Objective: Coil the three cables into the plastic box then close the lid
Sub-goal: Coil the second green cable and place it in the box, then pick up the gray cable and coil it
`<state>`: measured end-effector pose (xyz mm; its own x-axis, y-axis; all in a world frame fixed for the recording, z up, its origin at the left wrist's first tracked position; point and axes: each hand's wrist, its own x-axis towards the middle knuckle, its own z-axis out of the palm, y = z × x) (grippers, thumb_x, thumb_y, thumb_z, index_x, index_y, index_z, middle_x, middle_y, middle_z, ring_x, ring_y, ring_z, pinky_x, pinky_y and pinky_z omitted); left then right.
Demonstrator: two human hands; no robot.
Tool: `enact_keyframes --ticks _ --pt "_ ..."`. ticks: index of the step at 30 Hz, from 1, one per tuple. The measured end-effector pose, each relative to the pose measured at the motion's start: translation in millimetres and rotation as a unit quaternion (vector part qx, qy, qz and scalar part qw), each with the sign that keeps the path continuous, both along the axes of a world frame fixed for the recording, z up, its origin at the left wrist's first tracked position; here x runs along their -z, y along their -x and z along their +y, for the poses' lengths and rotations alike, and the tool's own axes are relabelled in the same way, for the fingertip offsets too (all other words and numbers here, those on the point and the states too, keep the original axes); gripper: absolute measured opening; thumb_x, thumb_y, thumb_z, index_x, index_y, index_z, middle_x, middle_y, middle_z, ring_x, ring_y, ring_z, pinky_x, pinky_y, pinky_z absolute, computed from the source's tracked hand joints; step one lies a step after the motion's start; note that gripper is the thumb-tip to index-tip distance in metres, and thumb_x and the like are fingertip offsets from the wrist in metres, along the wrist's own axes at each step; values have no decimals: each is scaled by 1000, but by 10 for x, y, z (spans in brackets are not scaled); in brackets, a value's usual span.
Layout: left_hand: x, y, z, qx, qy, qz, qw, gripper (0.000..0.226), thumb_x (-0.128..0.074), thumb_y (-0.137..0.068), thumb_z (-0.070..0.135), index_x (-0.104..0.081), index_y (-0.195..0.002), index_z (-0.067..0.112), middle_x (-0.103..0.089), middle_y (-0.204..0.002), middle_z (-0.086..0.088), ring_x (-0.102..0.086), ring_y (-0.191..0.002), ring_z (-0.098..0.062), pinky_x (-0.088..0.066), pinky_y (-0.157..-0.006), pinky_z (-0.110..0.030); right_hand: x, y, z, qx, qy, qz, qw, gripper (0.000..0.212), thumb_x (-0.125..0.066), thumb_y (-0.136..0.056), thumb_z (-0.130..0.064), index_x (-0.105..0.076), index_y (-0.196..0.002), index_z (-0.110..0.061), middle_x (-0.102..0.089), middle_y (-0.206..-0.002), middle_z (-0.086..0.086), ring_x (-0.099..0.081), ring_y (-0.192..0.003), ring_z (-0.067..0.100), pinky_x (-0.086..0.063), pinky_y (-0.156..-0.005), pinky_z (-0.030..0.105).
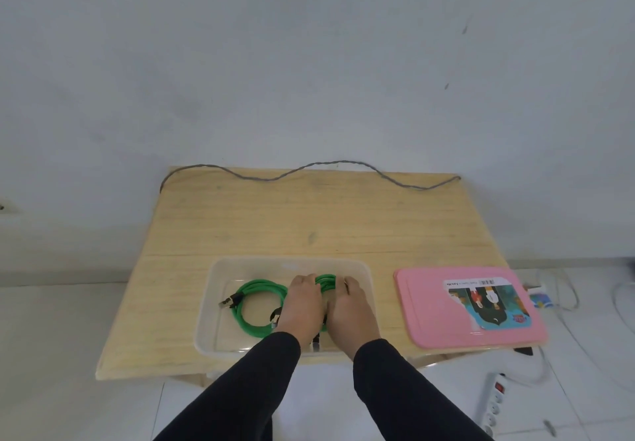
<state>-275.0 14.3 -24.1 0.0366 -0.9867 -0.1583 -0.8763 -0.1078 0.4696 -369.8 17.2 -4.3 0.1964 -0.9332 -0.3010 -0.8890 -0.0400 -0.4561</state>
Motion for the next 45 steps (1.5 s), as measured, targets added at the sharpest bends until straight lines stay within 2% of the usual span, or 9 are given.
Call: enact_keyframes --ticks 4,7,13,17,20,28,34,39,45 --pt "-115 -39 113 140 -45 -216 965 40 -43 -95 20 -43 -131 4 -41 -142 -17 -27 -136 -33 -27 -111 -39 -95 38 76 -62 61 43 995 47 -37 -93 -11 -29 -138 0 -35 -144 14 -33 -132 23 -30 -109 26" --pt "-20 -98 119 156 -15 -259 953 38 -45 -93 18 -44 -128 2 -38 -141 -20 -32 -132 -32 -31 -107 -38 -170 84 134 -86 98 43 990 39 -33 -94 -9 -40 -131 0 -44 -135 14 -39 -126 24 -34 -103 27" --pt "-327 -303 269 60 84 -94 990 21 -63 -81 29 -66 -100 20 -66 -105 6 -61 -95 -12 -45 -80 -17 -238 121 176 -112 171 9 979 37 -36 -96 -18 -48 -128 -3 -52 -130 11 -48 -120 21 -43 -95 26" --pt "-474 -667 201 62 146 -120 980 27 -50 -91 21 -61 -112 6 -61 -116 -9 -57 -102 -27 -50 -87 -34 -444 -42 17 -130 194 -13 972 42 -35 -97 -24 -40 -135 -7 -45 -139 7 -41 -128 18 -36 -103 28" --pt "-680 -1025 8 -46 220 -33 974 31 -41 -95 22 -56 -118 7 -60 -113 -11 -60 -101 -27 -54 -83 -37 -618 -257 -204 -159 214 -17 964 43 -36 -97 -26 -38 -136 -9 -42 -140 5 -38 -129 17 -36 -103 28" --pt "-748 -2342 -524 -172 187 9 967 34 -40 -96 19 -49 -127 8 -52 -129 -10 -51 -116 -25 -43 -96 -35 -778 -1255 -989 -214 231 -35 948 42 -38 -97 -24 -38 -136 -9 -43 -139 4 -42 -125 17 -38 -101 28" --pt "-350 -3230 -919 -215 146 99 960 35 -38 -98 23 -47 -130 13 -50 -133 -5 -48 -120 -19 -33 -96 -23 -516 -2257 -1597 -238 200 -49 949 37 -41 -96 -18 -44 -131 -9 -48 -133 5 -50 -117 20 -41 -94 27" --pt "60 -3598 -1226 -228 96 174 953 40 -42 -97 31 -46 -134 16 -50 -137 -4 -45 -126 -17 -30 -100 -21 -203 -2892 -2013 -233 156 -49 958 40 -40 -96 -17 -40 -135 -10 -43 -140 3 -42 -127 17 -34 -104 25" --pt "339 -3669 -1494 -249 89 245 933 32 -50 -94 22 -57 -124 18 -59 -126 2 -51 -108 -4 -34 -92 -15 122 -3275 -2274 -242 137 -43 960 41 -43 -94 -13 -41 -135 -11 -44 -140 2 -41 -128 15 -32 -104 23"
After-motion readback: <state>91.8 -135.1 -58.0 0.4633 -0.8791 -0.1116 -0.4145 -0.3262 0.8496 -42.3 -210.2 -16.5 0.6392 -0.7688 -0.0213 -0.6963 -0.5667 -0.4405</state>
